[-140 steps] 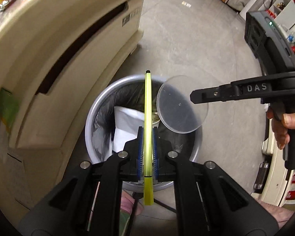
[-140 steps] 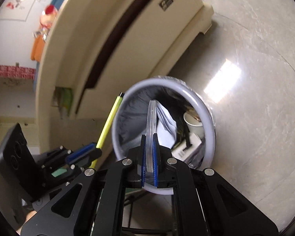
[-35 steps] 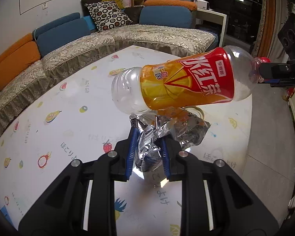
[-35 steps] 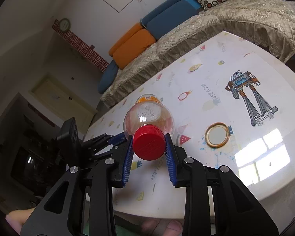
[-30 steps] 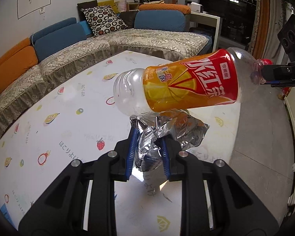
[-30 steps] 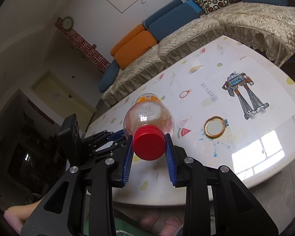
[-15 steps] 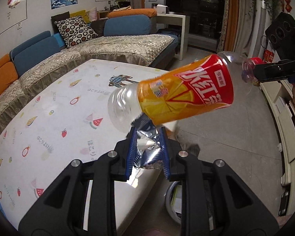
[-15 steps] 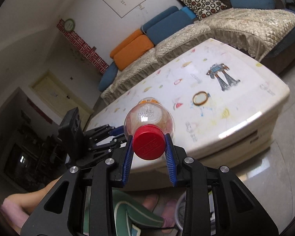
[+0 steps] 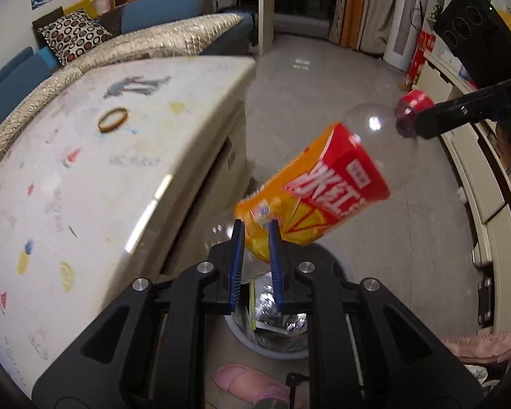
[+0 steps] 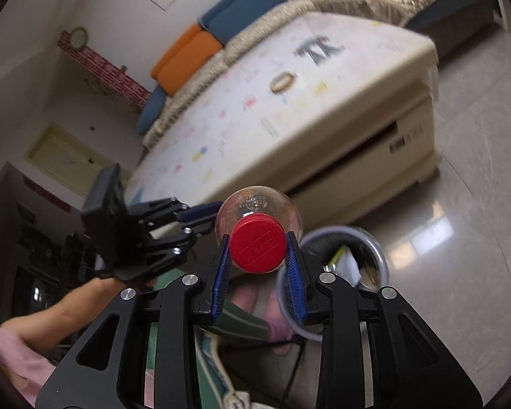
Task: Collect trash
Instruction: 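Carry the soda bottle and silver foil over the bin and open both grippers, then return both grippers to the table toward the tan tape roll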
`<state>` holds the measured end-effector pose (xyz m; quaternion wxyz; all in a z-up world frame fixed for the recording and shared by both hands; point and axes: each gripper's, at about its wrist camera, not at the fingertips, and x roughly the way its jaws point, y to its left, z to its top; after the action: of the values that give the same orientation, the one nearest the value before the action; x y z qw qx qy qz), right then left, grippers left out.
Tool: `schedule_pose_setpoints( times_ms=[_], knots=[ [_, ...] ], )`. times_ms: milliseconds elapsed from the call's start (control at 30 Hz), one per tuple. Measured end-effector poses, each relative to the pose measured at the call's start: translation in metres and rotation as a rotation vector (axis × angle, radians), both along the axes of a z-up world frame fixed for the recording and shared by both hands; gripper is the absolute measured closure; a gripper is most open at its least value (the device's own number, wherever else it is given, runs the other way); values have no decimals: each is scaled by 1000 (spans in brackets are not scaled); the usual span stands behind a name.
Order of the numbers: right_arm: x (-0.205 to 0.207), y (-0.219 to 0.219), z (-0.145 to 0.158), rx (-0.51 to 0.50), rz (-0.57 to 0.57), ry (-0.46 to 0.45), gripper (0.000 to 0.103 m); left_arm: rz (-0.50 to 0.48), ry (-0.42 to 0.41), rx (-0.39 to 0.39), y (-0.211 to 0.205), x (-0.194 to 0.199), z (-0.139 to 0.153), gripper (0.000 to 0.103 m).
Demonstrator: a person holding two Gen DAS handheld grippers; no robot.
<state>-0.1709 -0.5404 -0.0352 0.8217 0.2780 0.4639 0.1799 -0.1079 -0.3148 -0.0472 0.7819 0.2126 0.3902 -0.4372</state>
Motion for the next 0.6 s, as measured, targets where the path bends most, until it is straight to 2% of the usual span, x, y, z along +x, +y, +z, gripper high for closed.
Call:
schedule_pose_setpoints(
  times_ms=[100, 300, 367, 400, 433, 467, 500, 600],
  knots=[
    [2, -3, -33, 33, -10, 63, 71, -9, 34, 40, -4, -2, -20, 90],
    [3, 1, -98, 25, -21, 204, 71, -16, 95, 113, 1, -5, -56, 90],
    [6, 9, -122, 15, -18, 252, 70, -14, 108, 130, 3, -5, -64, 86],
    [8, 14, -133, 26, -7, 276, 68, -11, 112, 133, 4, -4, -66, 80],
    [11, 19, -143, 20, -2, 307, 66, -6, 114, 137, 5, -4, -68, 68],
    [14, 23, -152, 0, -4, 334, 51, 1, 113, 137, 7, -2, -68, 61],
    [18, 25, -156, -9, -9, 344, 44, 8, 113, 133, 8, -1, -67, 52],
    [27, 26, -153, -6, -32, 320, 44, 34, 110, 112, 15, 3, -61, 45]
  ],
)
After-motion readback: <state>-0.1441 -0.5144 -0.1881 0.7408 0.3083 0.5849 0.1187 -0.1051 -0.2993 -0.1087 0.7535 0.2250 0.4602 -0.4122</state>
